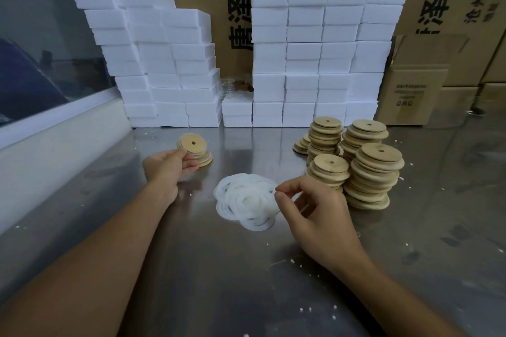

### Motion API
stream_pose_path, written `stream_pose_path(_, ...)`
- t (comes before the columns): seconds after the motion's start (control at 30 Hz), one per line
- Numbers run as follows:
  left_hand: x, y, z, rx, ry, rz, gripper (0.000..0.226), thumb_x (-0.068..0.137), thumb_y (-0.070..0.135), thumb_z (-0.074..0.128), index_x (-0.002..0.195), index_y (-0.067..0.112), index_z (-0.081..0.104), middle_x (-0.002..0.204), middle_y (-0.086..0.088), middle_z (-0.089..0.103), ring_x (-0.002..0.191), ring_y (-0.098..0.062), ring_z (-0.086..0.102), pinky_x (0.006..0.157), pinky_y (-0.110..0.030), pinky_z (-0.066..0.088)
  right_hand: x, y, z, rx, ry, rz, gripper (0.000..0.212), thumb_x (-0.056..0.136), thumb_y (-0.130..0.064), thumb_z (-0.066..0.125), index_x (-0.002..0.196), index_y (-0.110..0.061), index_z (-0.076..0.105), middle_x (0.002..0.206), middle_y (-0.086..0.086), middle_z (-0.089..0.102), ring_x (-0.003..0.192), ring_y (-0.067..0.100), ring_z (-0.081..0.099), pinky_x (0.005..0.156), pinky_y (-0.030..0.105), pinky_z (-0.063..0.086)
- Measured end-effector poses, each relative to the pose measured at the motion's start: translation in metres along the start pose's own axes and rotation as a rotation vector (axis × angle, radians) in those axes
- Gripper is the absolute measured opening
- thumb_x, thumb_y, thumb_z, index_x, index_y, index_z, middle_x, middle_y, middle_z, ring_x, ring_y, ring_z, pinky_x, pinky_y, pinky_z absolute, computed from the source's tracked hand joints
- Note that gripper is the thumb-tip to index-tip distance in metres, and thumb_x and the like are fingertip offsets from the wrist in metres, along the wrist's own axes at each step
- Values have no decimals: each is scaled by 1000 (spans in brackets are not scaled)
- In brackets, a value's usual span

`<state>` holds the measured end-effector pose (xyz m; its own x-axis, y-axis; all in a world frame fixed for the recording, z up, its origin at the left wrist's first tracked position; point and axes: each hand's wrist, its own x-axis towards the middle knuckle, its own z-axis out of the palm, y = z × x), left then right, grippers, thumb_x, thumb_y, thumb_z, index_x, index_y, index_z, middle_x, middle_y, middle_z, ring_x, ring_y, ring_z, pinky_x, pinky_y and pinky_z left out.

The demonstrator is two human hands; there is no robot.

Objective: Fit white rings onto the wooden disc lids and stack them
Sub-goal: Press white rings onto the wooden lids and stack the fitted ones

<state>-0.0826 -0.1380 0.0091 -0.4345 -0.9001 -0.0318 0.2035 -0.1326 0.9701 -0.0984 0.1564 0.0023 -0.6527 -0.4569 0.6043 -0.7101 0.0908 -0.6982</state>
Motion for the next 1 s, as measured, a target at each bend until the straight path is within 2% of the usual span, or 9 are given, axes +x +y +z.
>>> stream_pose_path(0.13,8,-6,-1,50,32,-15,15,97,11,57,95,-4,60,76,-15,65,55,-19,67,47,-24,56,0,-1,-1,1,13,-4,5,90,-18,71,87,-22,71,80,-18,68,68,10,65,54,13,46)
stream_pose_path(0.23,7,-12,-5,156,34,20,21,96,15,58,85,-1,63,70,-14,67,52,-19,67,46,-25,55,2,-3,-4,-16,35,-38,5,89,-15,71,87,-20,72,76,-16,67,66,9,64,55,14,46)
stream_pose_path(0.37,-6,-14,-8,284,24,96,20,94,16,60,78,6,66,66,-10,68,48,-18,67,46,-26,54,8,-6,-14,-121,221,-116,6,87,-8,72,88,-14,72,75,-12,66,67,9,61,60,23,50)
stream_pose_path(0.47,-24,-17,-11,384,-1,205,17,91,16,61,78,9,69,59,-3,66,44,-11,60,44,-22,49,15,-2,-27,-318,421,-178,6,87,-12,67,91,-10,70,87,-2,65,84,20,57,77,25,42)
stream_pose_path(0.57,-47,-19,-14,476,-95,306,18,87,19,64,70,21,70,55,5,65,44,-6,54,51,-25,47,20,7,-38,-483,509,-46,22,85,-23,62,104,-14,67,110,4,60,108,28,49,90,33,30)
stream_pose_path(0.63,-62,-17,-15,562,-167,397,21,83,21,68,64,28,69,59,12,67,51,-3,58,56,-21,45,21,13,-43,-560,500,72,31,87,-25,65,117,-19,63,125,3,53,124,26,39,98,36,25)
stream_pose_path(0.73,-81,-14,-17,683,-261,532,17,80,27,72,65,33,68,68,18,67,67,2,58,59,-16,40,21,21,-50,-611,470,143,38,87,-28,69,123,-21,58,134,4,50,133,25,34,106,45,23)
stream_pose_path(0.9,-100,-19,-18,811,-403,711,8,75,34,77,75,31,69,92,13,57,87,2,51,70,-11,34,24,24,-56,-602,453,170,34,87,-25,67,120,-17,60,130,7,54,129,28,38,102,45,27)
stream_pose_path(1.0,-110,-21,-19,867,-510,841,22,73,46,78,85,29,71,94,15,52,95,-3,47,82,-14,36,25,24,-59,-594,489,113,25,88,-19,67,112,-15,65,123,9,57,120,33,44,93,41,28)
